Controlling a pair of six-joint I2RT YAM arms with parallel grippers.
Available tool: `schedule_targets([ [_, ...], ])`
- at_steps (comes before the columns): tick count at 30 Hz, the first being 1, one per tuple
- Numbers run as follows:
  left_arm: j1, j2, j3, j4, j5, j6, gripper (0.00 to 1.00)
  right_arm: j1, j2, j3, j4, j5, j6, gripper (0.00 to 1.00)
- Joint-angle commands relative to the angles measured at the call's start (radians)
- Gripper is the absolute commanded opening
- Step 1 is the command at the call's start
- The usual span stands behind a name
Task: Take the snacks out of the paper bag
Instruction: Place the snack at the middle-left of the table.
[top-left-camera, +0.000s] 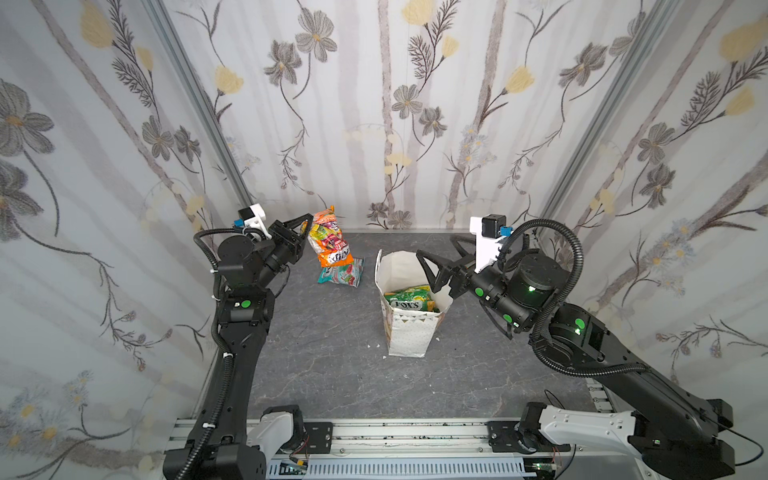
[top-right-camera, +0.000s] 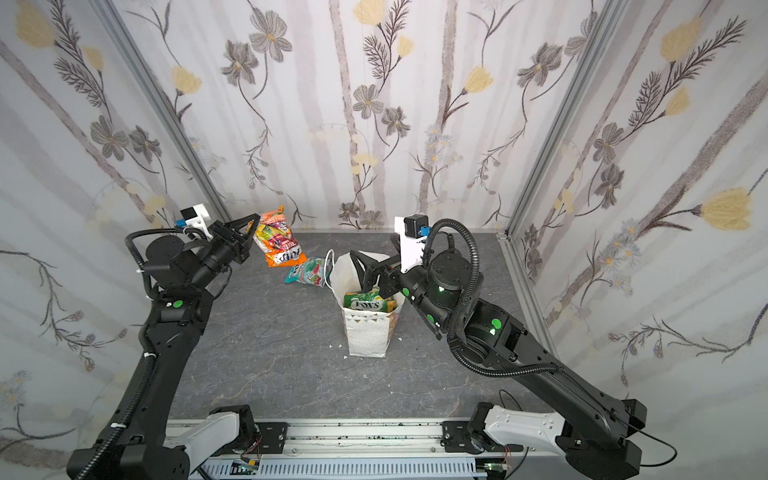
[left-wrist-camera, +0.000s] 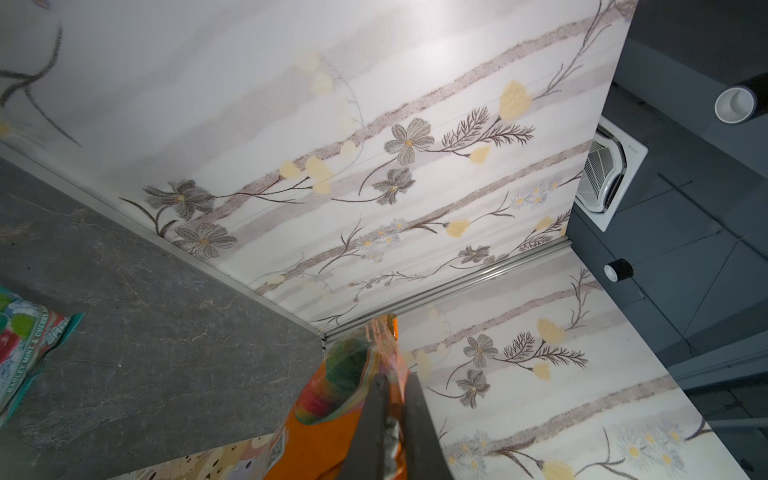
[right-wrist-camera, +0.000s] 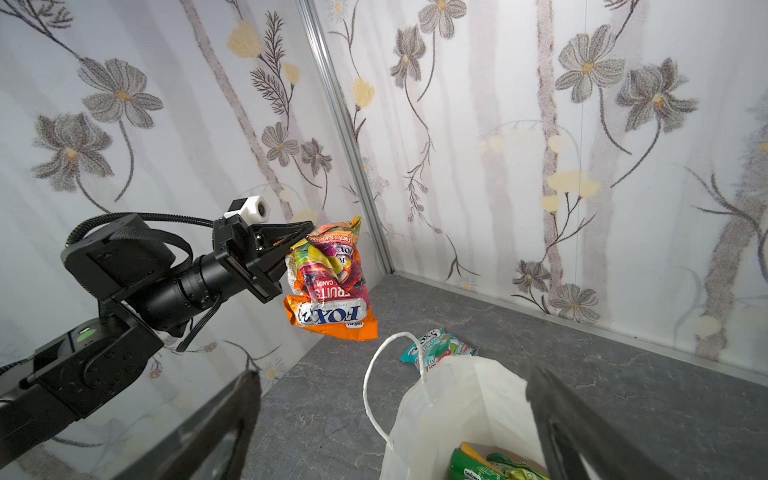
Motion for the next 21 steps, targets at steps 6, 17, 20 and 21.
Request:
schedule_targets([
  [6,0.059,0.051,-0.194,0.331,0.015,-0.148,0.0,-0.034,-0.008,-0.028,-0.001,-0.045,0.093,1.0],
  [17,0.066,0.199,-0.397,0.554,-0.019,-0.2,0.0,-0.044,0.009,-0.032,-0.021,-0.06,0.116,1.0],
  [20,0.064,0.219,-0.449,0.565,-0.04,-0.175,0.0,-0.045,0.013,-0.035,-0.022,-0.063,0.121,1.0],
  [21,0.062,0.224,-0.464,0.565,-0.049,-0.162,0.0,-0.046,0.016,-0.035,-0.024,-0.063,0.123,1.0],
])
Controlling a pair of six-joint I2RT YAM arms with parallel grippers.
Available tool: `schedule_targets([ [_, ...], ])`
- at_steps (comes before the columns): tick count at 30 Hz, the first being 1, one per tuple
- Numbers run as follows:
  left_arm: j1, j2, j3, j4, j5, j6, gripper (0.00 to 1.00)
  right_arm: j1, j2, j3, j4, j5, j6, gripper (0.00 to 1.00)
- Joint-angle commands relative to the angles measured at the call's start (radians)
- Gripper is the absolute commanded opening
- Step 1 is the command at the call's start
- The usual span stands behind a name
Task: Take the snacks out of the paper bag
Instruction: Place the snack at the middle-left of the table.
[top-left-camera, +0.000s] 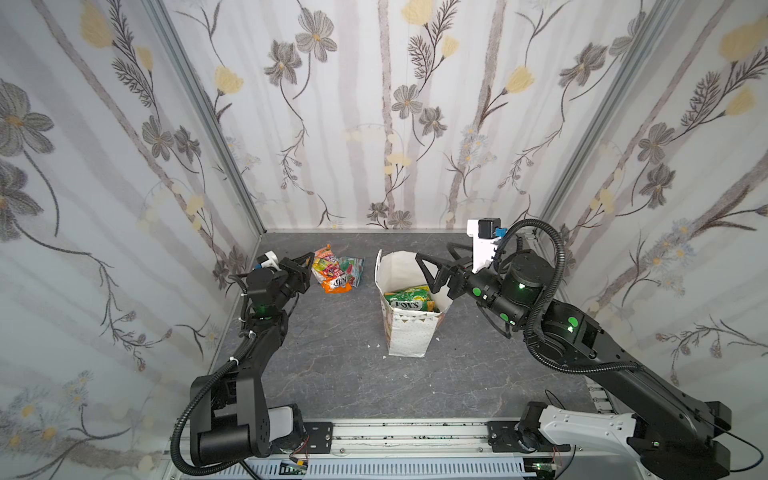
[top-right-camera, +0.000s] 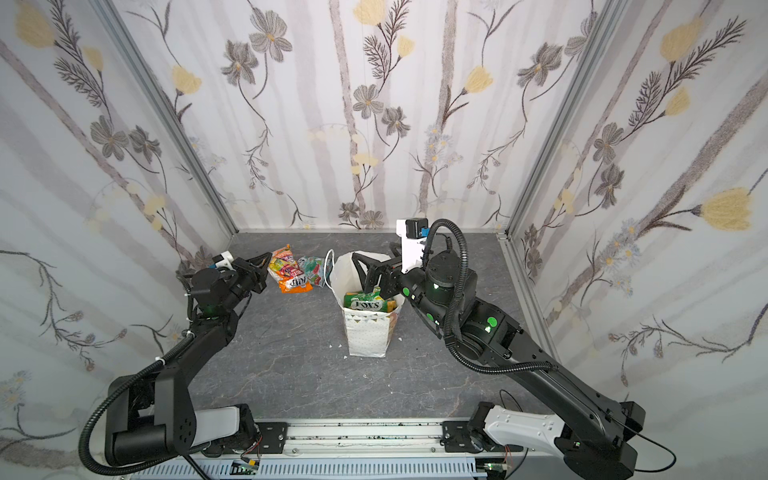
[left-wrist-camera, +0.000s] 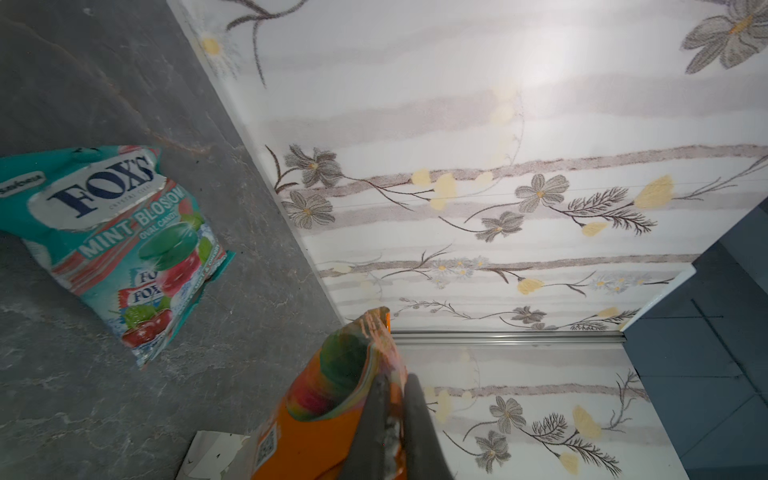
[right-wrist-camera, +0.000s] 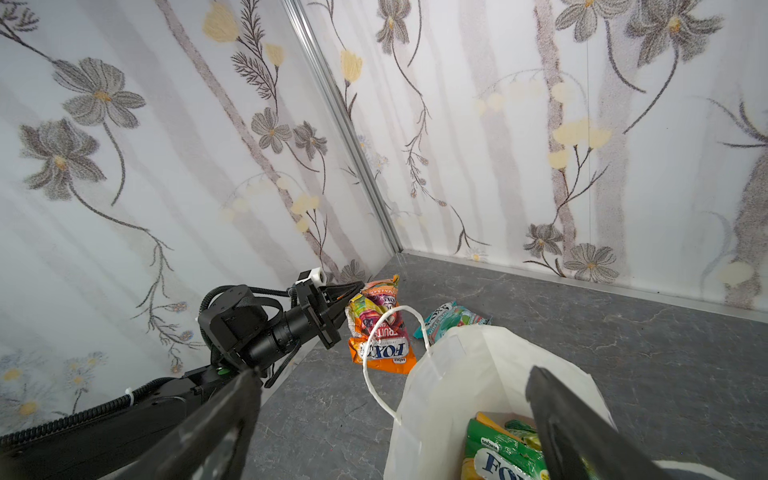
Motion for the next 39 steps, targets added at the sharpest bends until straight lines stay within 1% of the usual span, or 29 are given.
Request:
schedule_targets([
  [1,-0.003,0.014,-0.043,0.106,-0.033,0.029,0.0,-0.002,0.012,-0.002,0.004,-0.014,0.022,1.0],
  [7,-0.01,0.076,-0.112,0.14,-0.076,0.096,0.0,-0.003,0.023,0.001,0.003,-0.025,0.028,1.0],
  [11,-0.021,0.173,-0.115,0.212,-0.076,0.12,0.0,-0.004,0.023,0.001,0.001,-0.026,0.032,1.0],
  [14,-0.026,0.294,-0.115,0.359,-0.079,0.085,0.0,-0.005,0.021,0.003,-0.002,-0.026,0.033,1.0],
  [16,-0.026,0.404,-0.114,0.507,-0.087,0.028,0.0,-0.003,0.019,0.0,-0.004,-0.024,0.035,1.0],
  [19,-0.028,0.567,-0.101,0.68,-0.087,-0.069,0.0,-0.005,0.016,0.0,-0.012,-0.02,0.036,1.0],
  [21,-0.033,0.625,-0.081,0.68,-0.076,-0.079,0.0,-0.006,0.013,0.002,-0.016,-0.016,0.036,1.0],
  [24,-0.049,0.641,-0.095,0.676,-0.091,-0.031,0.0,-0.008,0.008,0.003,-0.023,-0.007,0.036,1.0],
  [29,-0.052,0.676,-0.133,0.678,-0.122,-0.022,0.0,-0.01,0.01,0.007,-0.027,-0.001,0.036,1.0],
  [30,-0.052,0.681,-0.138,0.678,-0.123,-0.021,0.03,-0.009,0.01,0.009,-0.027,-0.003,0.036,1.0],
  [31,-0.052,0.685,-0.145,0.678,-0.127,-0.02,0.09,-0.01,0.013,0.011,-0.026,-0.004,0.037,1.0],
  [33,-0.052,0.691,-0.154,0.678,-0.135,-0.015,0.16,-0.01,0.016,0.015,-0.029,-0.005,0.038,1.0],
  [37,-0.052,0.677,-0.163,0.672,-0.156,0.002,0.35,-0.011,0.019,0.021,-0.035,0.0,0.038,1.0],
  [39,-0.052,0.662,-0.163,0.647,-0.16,0.011,0.43,-0.011,0.019,0.022,-0.035,0.0,0.039,1.0],
])
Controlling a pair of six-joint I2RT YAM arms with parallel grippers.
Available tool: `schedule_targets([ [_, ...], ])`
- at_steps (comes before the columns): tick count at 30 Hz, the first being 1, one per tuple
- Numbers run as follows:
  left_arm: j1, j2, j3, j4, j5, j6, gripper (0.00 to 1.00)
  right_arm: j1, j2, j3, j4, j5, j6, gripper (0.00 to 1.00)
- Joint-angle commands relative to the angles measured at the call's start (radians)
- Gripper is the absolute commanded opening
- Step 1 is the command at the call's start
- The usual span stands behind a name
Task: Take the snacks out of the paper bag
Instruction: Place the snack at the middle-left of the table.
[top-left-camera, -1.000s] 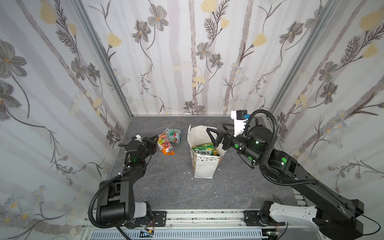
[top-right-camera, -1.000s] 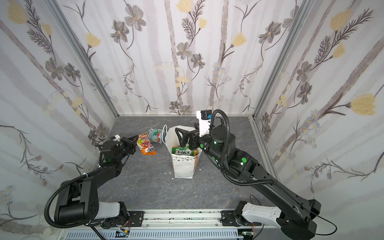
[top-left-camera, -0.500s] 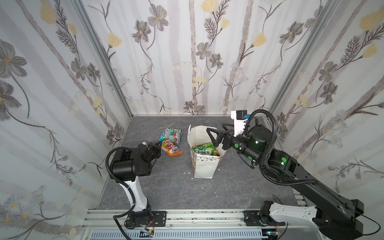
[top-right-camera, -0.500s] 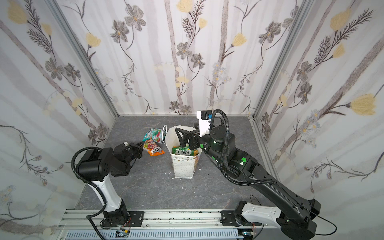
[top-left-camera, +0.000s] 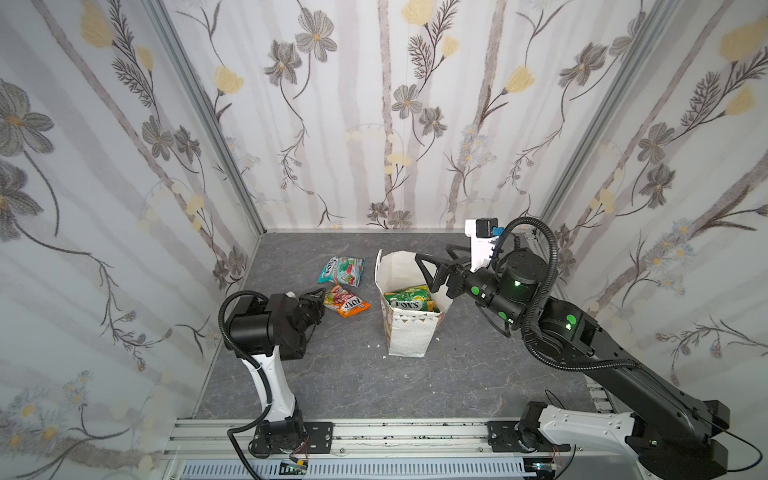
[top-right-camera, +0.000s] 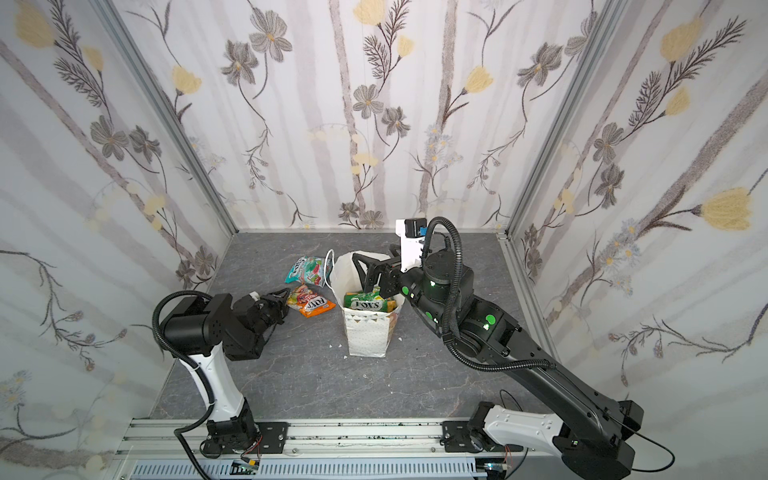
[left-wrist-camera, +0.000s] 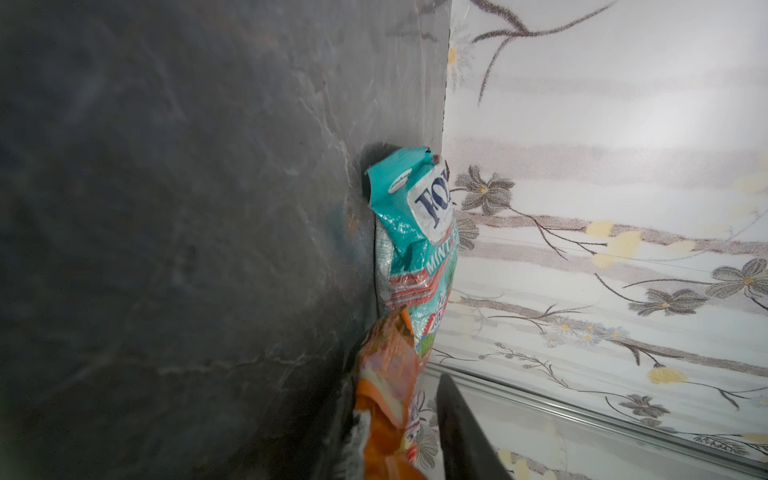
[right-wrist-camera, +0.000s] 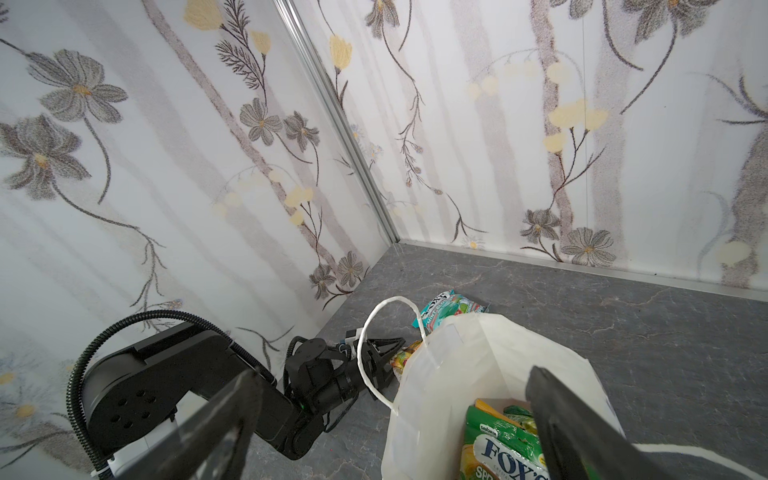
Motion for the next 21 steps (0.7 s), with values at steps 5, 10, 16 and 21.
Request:
schedule_targets([
  [5,0.001,-0.091,-0.022,-0.063,-0.047,0.066,0.68,0.0,0.004,0.006,-0.023,0.013,0.016,1.0],
  [10,0.001,-0.221,-0.026,-0.315,-0.092,0.13,0.95,0.0,0.0,0.007,-0.035,0.028,0.025,1.0],
  [16,0.001,-0.402,0.052,-0.772,-0.157,0.277,1.0,0.0,-0.005,0.009,-0.036,0.03,0.031,1.0],
  [21,0.001,-0.49,0.13,-1.079,-0.246,0.354,1.0,0.0,-0.005,0.012,-0.036,0.028,0.032,1.0],
])
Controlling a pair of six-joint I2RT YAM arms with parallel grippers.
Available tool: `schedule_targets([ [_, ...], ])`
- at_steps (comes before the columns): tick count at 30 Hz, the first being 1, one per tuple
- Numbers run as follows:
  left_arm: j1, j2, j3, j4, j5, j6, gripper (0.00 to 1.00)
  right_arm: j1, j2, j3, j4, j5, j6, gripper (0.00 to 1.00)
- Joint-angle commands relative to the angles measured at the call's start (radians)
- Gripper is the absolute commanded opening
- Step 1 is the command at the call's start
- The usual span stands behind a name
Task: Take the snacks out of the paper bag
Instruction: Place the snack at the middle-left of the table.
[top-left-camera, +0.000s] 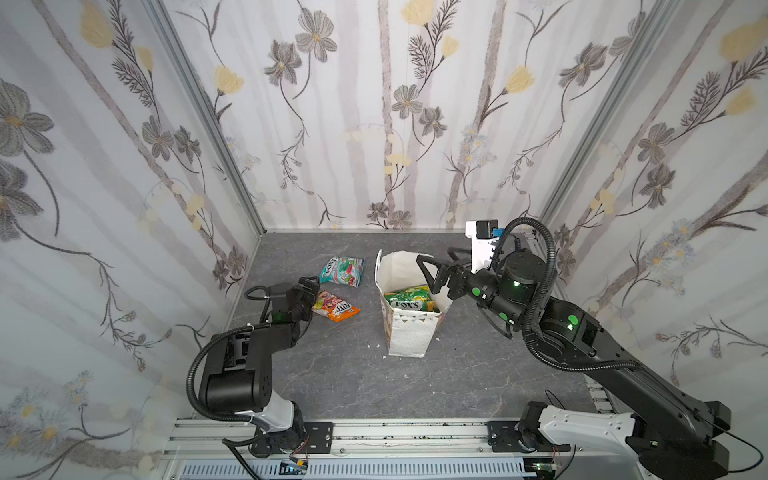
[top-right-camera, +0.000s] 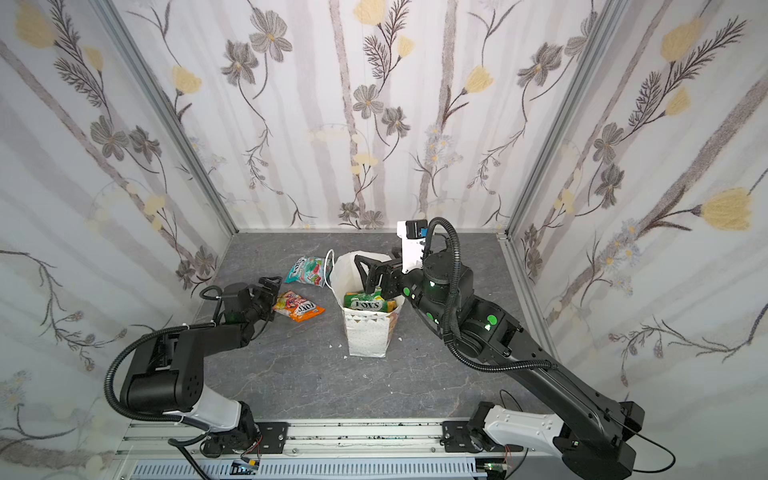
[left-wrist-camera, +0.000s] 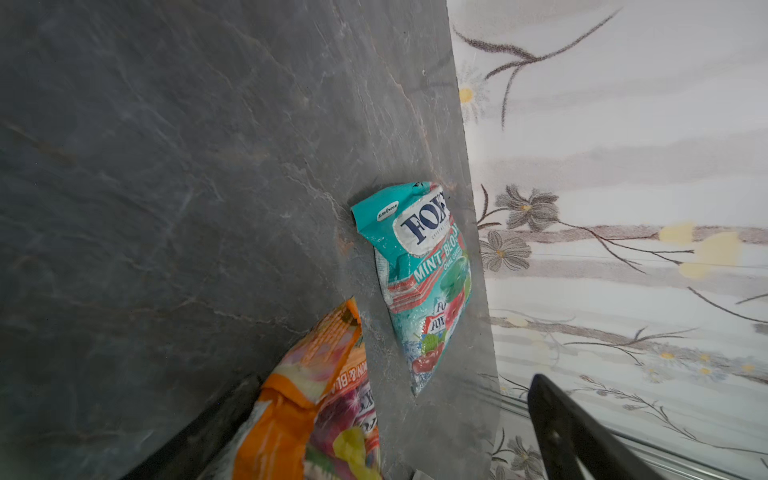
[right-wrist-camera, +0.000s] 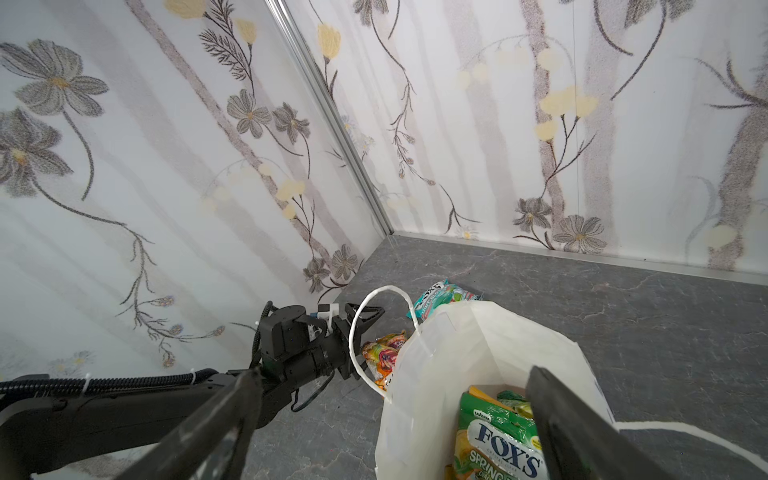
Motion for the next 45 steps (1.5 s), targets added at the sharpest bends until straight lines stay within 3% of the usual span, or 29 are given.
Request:
schedule_targets([
  [1,0.003,-0.025,0.033,-0.282,-0.083,0.076,1.0,0.001,0.0,0.011,0.005,0.014,0.016,1.0],
  [6,0.001,-0.005,0.1,-0.408,-0.099,0.119,1.0,0.001,-0.003,0.011,0.004,0.008,0.019,1.0],
  [11,0.001,-0.027,0.155,-0.546,-0.188,0.19,1.0,0.001,-0.011,0.009,0.003,0.01,0.021,1.0],
  [19,-0.03,0.001,0.289,-0.751,-0.38,0.423,1.0,0.001,0.003,0.017,0.012,-0.009,0.022,1.0],
  [21,-0.03,0.006,0.298,-0.741,-0.34,0.452,0.96,0.001,0.006,0.021,0.012,-0.014,0.024,1.0],
  [24,-0.036,0.021,0.322,-0.708,-0.19,0.455,0.96,0.002,0.022,0.037,0.002,-0.051,0.007,1.0],
  [29,-0.029,0.087,0.305,-0.531,0.149,0.267,0.95,0.112,0.137,0.153,-0.097,-0.036,-0.119,0.98],
  [33,-0.042,0.068,0.31,-0.46,0.209,0.212,0.95,0.211,0.246,0.256,-0.142,-0.005,-0.208,0.98],
  [40,0.021,0.028,0.28,-0.362,0.292,0.067,0.96,0.304,0.451,0.296,-0.074,-0.004,-0.231,0.96],
  [45,0.028,0.052,0.301,-0.444,0.313,0.12,0.96,0.31,0.627,0.396,-0.138,0.052,-0.258,0.92],
])
